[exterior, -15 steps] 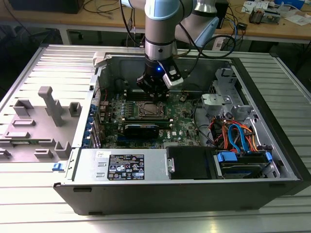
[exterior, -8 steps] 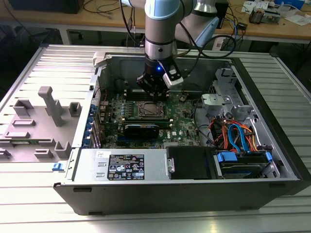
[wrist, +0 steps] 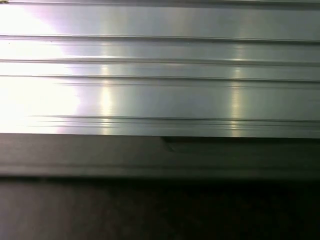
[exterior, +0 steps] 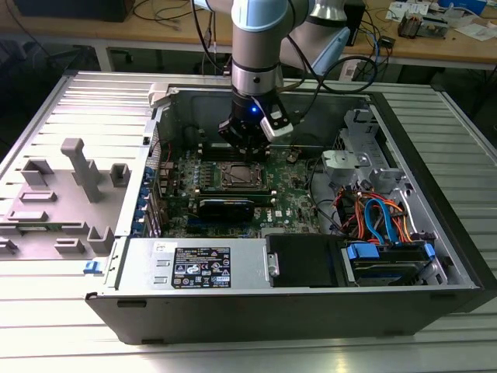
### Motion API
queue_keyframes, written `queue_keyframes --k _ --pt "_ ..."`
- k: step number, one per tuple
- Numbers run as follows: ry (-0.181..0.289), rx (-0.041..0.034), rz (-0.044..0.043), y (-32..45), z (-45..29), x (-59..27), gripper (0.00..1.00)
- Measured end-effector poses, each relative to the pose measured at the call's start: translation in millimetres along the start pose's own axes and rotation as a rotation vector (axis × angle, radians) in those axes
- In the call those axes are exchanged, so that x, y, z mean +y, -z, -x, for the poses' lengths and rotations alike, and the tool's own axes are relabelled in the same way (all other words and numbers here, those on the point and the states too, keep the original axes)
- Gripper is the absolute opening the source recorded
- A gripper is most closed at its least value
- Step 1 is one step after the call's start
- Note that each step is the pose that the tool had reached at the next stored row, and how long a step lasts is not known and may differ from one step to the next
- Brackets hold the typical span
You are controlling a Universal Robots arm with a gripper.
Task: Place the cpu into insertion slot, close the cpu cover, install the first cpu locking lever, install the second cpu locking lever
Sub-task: 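Install the first cpu locking lever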
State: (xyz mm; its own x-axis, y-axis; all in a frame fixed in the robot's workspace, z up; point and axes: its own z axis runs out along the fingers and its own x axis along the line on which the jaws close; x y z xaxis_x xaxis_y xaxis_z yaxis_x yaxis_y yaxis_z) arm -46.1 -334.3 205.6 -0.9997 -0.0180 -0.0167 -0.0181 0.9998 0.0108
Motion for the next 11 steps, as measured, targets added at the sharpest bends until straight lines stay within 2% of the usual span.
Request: queue_keyframes --k 7,8,11 --pt "0.000 -0.0009 0.0012 -2.1 0.9 -0.5 0.11" --pt "0.000 -0.0021 0.0042 -3.0 1.1 -0.4 0.11" --pt "0.000 -0.0013 0.0018 -2.8 0.9 -0.9 0.11"
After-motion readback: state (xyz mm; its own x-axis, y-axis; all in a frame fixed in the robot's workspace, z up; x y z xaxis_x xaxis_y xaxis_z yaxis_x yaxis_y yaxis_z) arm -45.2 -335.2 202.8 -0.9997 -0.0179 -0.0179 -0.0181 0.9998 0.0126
